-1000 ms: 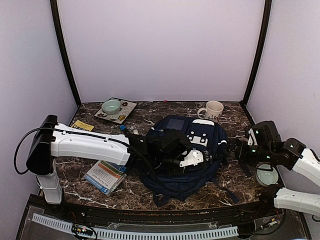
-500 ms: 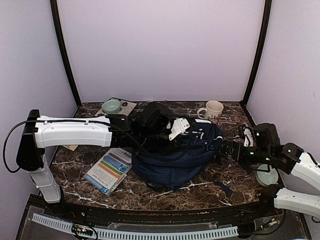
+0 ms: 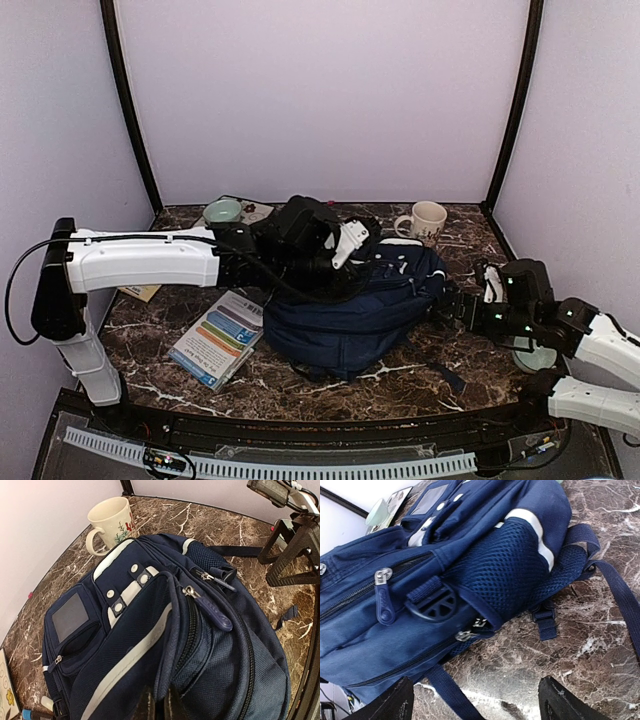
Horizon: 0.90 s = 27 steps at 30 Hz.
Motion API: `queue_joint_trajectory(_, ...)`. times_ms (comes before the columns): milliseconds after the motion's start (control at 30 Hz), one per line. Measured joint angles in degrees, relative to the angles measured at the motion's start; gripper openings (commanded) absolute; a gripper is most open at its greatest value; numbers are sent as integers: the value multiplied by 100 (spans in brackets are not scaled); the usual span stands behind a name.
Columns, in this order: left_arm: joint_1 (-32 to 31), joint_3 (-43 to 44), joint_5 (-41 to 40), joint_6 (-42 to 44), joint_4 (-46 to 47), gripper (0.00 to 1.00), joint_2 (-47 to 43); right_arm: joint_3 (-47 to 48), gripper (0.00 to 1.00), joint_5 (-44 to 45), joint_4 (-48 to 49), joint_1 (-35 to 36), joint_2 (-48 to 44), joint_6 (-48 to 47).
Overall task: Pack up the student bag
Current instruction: Pick up the student bag from the center of the board, then grab the largest pocket of the student bag.
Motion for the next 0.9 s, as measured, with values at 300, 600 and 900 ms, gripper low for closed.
queue_joint_trajectory(300, 302, 0, 109, -898, -26, 0, -205, -380, 80, 22, 673, 0, 229, -96)
queue_joint_trajectory(600, 490, 2, 68, -1327, -94, 0, -407, -1145, 54, -527, 2328, 0, 444, -518)
queue_joint_trajectory(900, 496, 188, 48, -1412, -313, 0, -391, -1368, 51, -586, 3950, 17, 1228, -874)
